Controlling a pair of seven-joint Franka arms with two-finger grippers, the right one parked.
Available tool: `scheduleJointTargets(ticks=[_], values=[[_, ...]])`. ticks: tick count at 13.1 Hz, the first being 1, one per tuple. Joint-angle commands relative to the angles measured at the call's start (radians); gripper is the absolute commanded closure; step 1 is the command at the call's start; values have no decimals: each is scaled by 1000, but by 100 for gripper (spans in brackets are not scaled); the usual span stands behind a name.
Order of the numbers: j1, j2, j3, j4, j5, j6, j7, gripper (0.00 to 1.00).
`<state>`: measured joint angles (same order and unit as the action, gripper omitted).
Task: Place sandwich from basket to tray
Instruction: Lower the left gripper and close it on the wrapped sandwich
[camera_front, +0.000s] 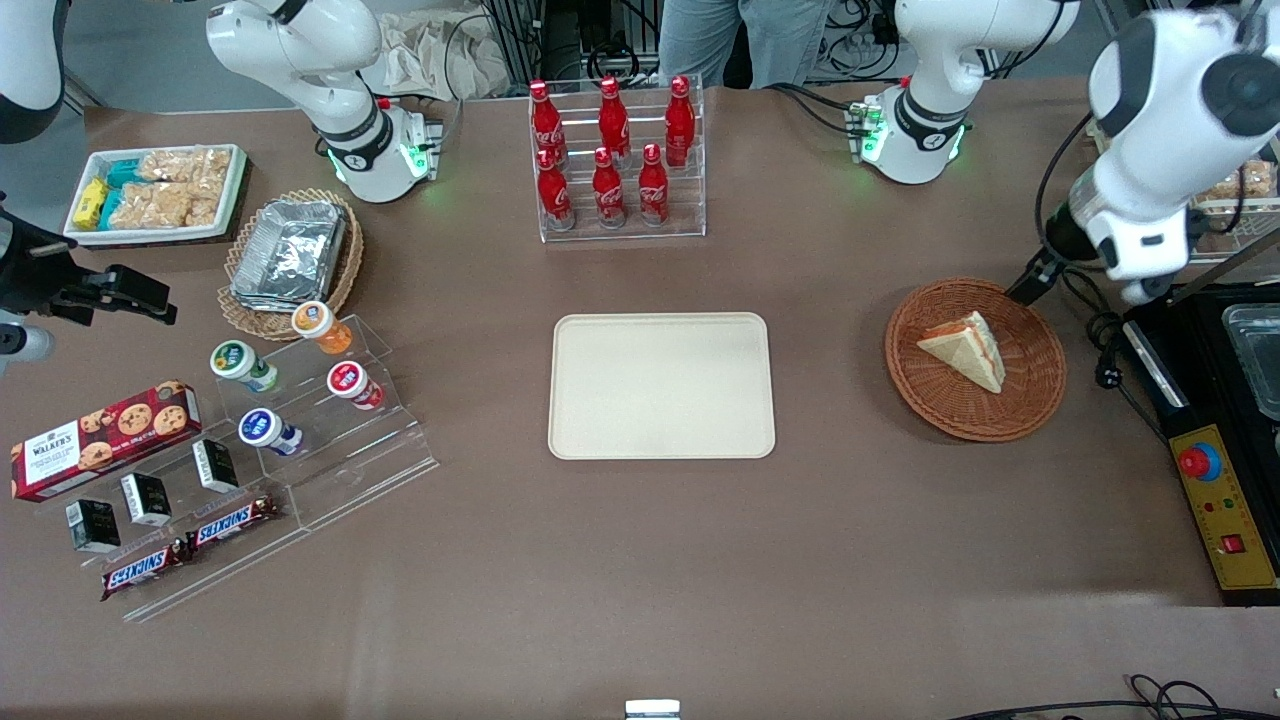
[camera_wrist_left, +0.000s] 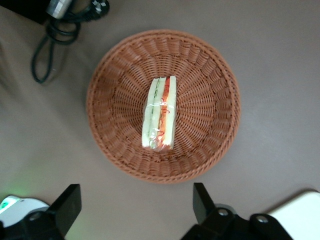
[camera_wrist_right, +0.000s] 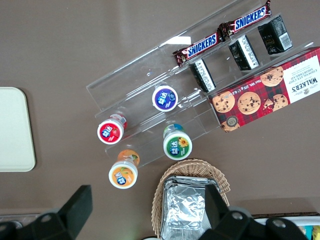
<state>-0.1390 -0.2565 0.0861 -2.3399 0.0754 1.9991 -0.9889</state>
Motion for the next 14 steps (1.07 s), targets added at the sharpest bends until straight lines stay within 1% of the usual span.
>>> scheduleJointTargets(ticks=[1, 3, 7, 9, 11, 14], values=[[7, 80, -6, -76, 10, 154, -24, 0], [6, 155, -6, -94, 15, 232, -25, 0], [9, 224, -5, -165, 27, 375, -24, 0], [12, 232, 3, -214, 29, 459, -21, 1], [32, 261, 9, -216, 29, 481, -20, 1], [33, 312, 9, -216, 29, 535, -20, 1]])
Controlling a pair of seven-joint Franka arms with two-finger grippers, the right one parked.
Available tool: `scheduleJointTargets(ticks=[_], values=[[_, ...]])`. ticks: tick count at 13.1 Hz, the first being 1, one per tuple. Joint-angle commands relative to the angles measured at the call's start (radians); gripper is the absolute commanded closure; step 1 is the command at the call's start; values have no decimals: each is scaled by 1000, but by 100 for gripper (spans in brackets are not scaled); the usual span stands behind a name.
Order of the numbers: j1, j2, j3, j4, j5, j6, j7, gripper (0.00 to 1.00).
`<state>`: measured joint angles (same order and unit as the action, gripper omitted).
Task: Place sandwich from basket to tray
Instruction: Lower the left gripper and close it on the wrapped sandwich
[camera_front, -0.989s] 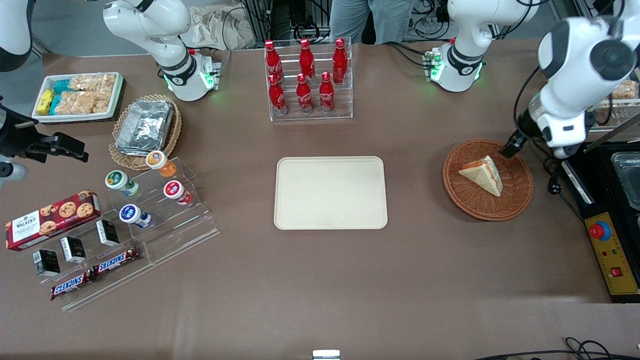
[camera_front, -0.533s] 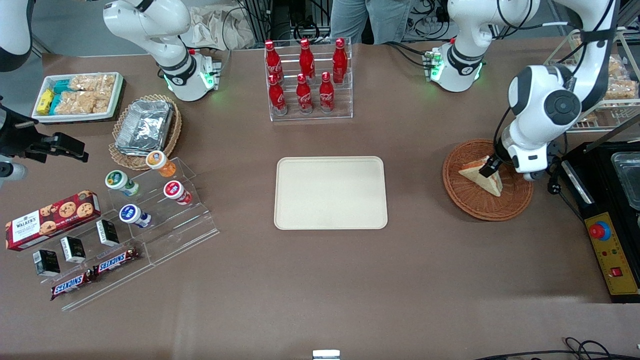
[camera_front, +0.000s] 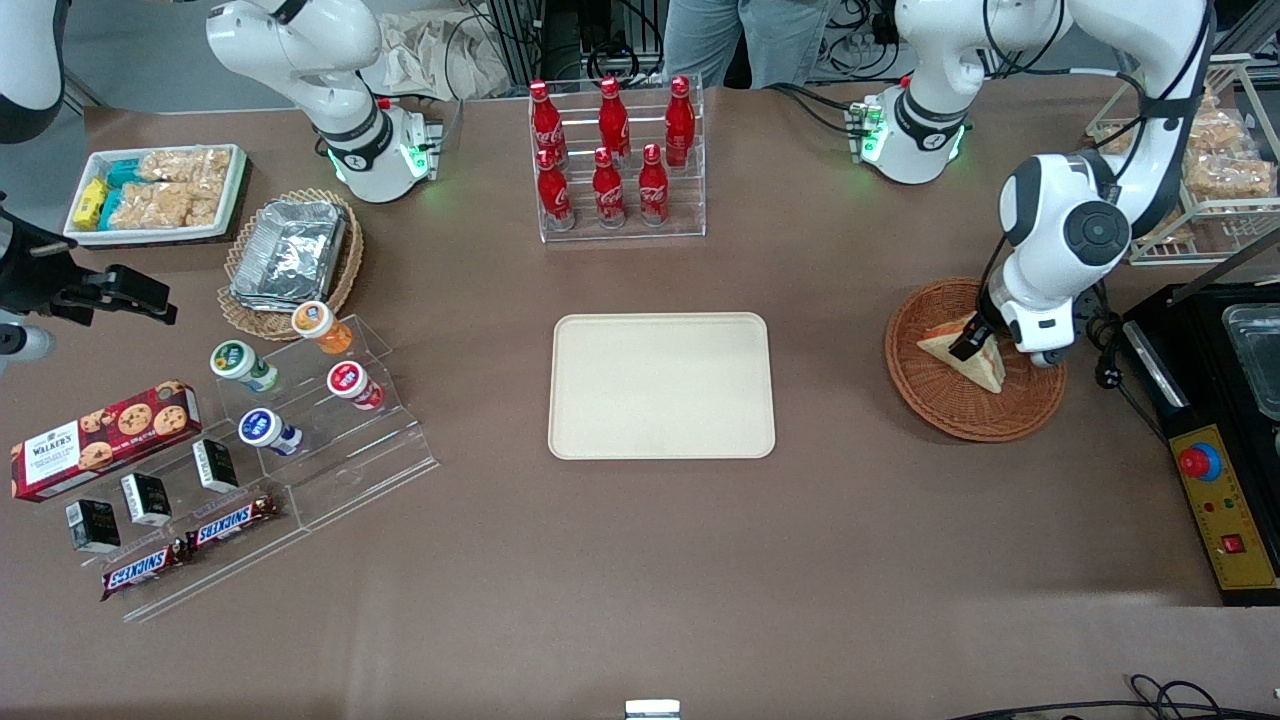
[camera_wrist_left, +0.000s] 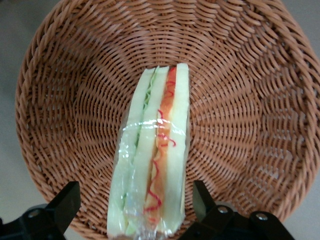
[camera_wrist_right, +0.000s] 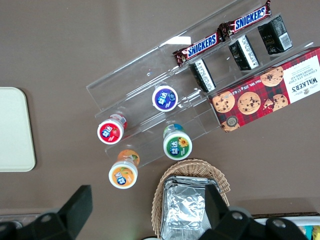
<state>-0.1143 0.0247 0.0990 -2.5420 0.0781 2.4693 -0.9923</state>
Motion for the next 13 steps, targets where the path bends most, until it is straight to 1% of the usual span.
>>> scheduleJointTargets(ticks=[1, 2, 3, 5, 6, 7, 9, 10, 11, 13], values=[[8, 53, -2, -14, 26, 95, -17, 1], [8, 75, -2, -12, 26, 115, -19, 10], [10, 84, -1, -12, 25, 132, -19, 31], [28, 87, -2, -7, 23, 137, -20, 84], [28, 86, -2, -4, 22, 138, -20, 100], [28, 69, -2, -4, 22, 137, -22, 100], [25, -32, -7, -3, 23, 91, 7, 100], [21, -98, -10, 12, 25, 4, 36, 100], [19, -170, -12, 32, 22, -110, 120, 100], [16, -251, -16, 92, 6, -261, 248, 100]])
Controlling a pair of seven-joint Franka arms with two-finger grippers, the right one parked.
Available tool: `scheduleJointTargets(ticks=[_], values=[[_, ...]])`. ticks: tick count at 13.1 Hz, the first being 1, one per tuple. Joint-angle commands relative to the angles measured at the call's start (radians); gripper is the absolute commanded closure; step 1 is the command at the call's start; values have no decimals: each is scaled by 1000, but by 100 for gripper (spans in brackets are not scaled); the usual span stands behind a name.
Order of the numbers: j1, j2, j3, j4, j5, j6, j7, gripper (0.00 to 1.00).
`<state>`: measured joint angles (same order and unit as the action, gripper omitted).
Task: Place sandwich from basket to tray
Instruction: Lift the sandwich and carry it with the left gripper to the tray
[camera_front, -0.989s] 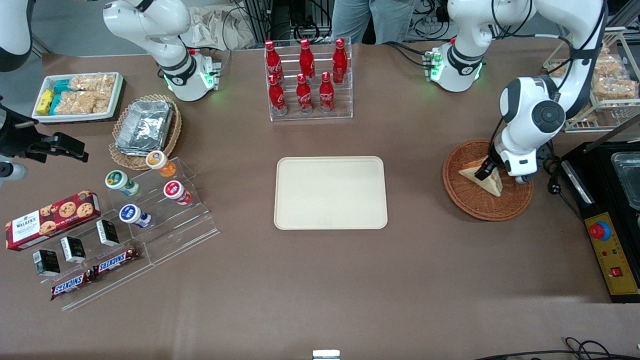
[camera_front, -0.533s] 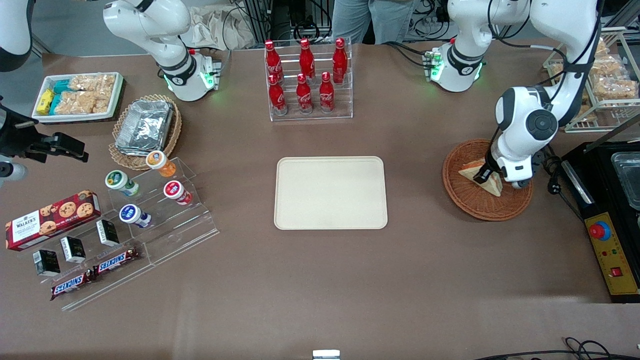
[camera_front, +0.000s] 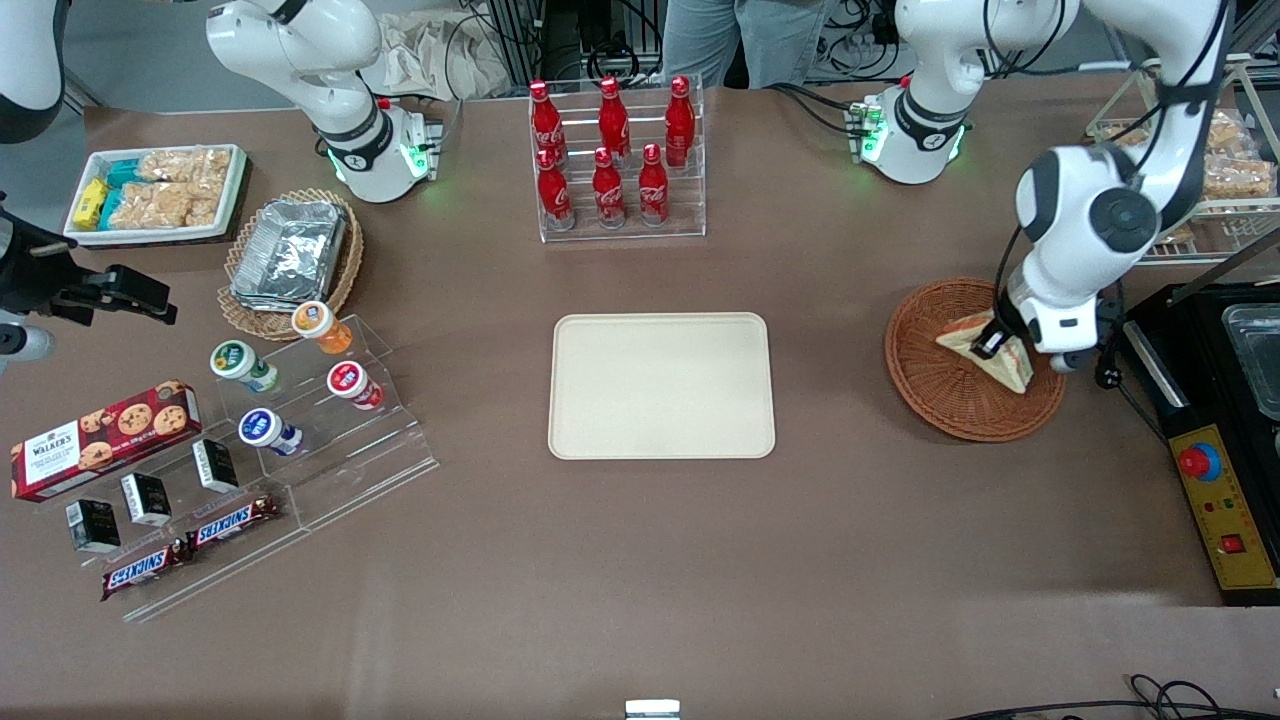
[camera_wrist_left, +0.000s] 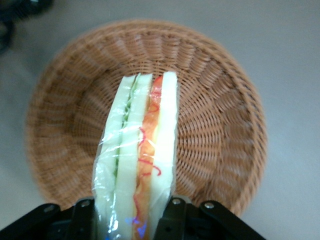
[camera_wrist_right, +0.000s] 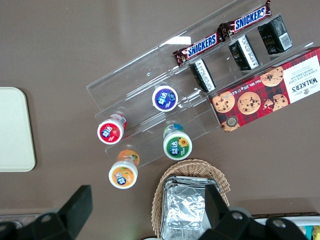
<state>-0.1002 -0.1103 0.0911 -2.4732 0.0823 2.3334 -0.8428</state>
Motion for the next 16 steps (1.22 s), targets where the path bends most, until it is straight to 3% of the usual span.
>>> scheduleJointTargets(ticks=[1, 3, 6, 8, 9, 12, 16], values=[[-16, -126, -13, 66, -13, -179, 128, 100], [-114, -118, -11, 205, -61, -274, 157, 100], [-274, -54, -11, 380, -65, -377, 207, 100], [-347, -43, -11, 392, -125, -405, 308, 100], [-381, -19, -11, 393, -159, -398, 329, 100], [-489, 96, -11, 387, -170, -282, 327, 100], [-601, 341, -11, 405, -167, -121, 332, 100]])
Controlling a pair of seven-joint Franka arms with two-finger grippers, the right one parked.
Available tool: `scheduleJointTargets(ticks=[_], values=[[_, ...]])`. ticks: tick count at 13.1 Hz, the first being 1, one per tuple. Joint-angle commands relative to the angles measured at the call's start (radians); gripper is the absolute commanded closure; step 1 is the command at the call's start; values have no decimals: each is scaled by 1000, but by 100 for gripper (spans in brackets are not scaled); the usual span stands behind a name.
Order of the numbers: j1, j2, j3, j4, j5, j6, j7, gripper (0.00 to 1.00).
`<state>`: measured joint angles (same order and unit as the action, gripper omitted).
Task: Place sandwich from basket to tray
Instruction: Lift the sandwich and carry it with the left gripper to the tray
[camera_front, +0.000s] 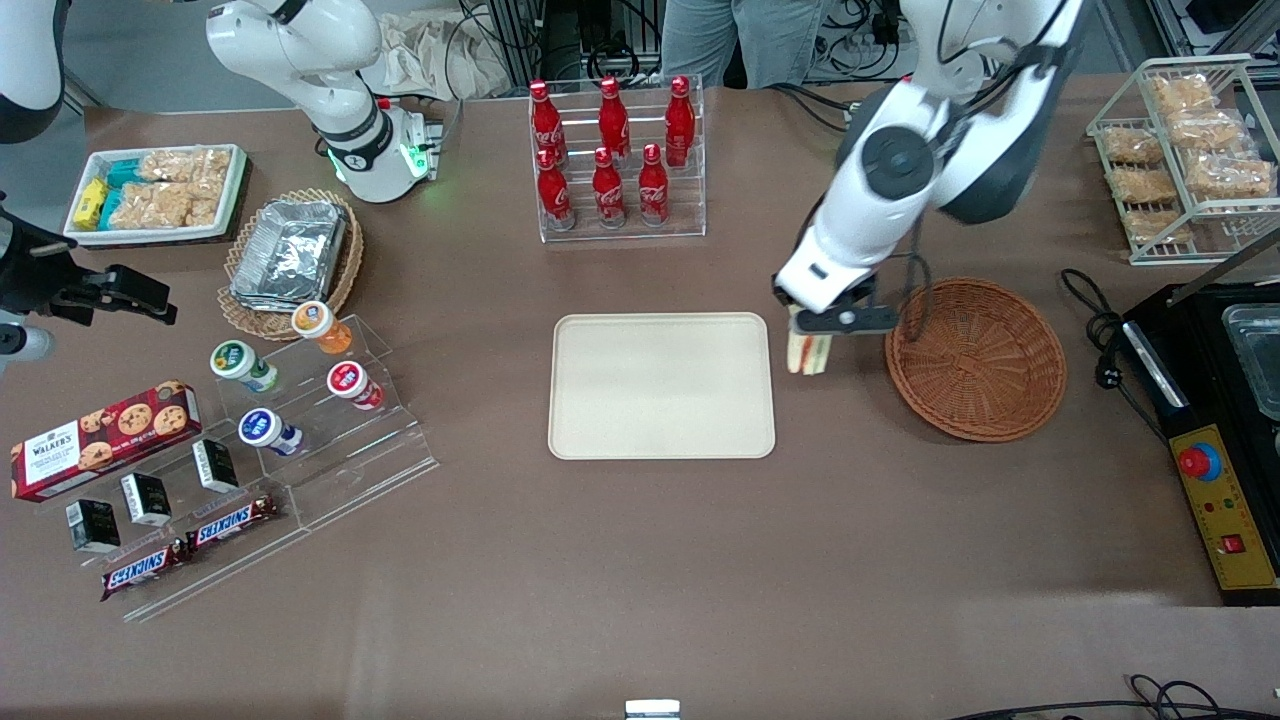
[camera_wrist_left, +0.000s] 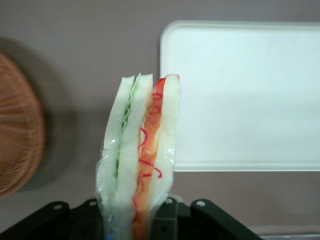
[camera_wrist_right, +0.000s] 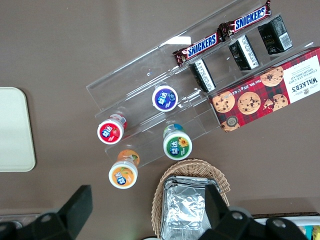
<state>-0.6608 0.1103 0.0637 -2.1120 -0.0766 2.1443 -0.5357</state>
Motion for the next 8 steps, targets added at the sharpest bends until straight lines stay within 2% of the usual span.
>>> scheduleJointTargets(ticks=[1, 4, 7, 8], values=[[-52, 181, 16, 47, -9, 136, 20, 100], [-74, 319, 16, 114, -8, 192, 8, 100], [-82, 390, 16, 162, -8, 204, 5, 100], [-82, 394, 16, 165, -5, 204, 6, 61]])
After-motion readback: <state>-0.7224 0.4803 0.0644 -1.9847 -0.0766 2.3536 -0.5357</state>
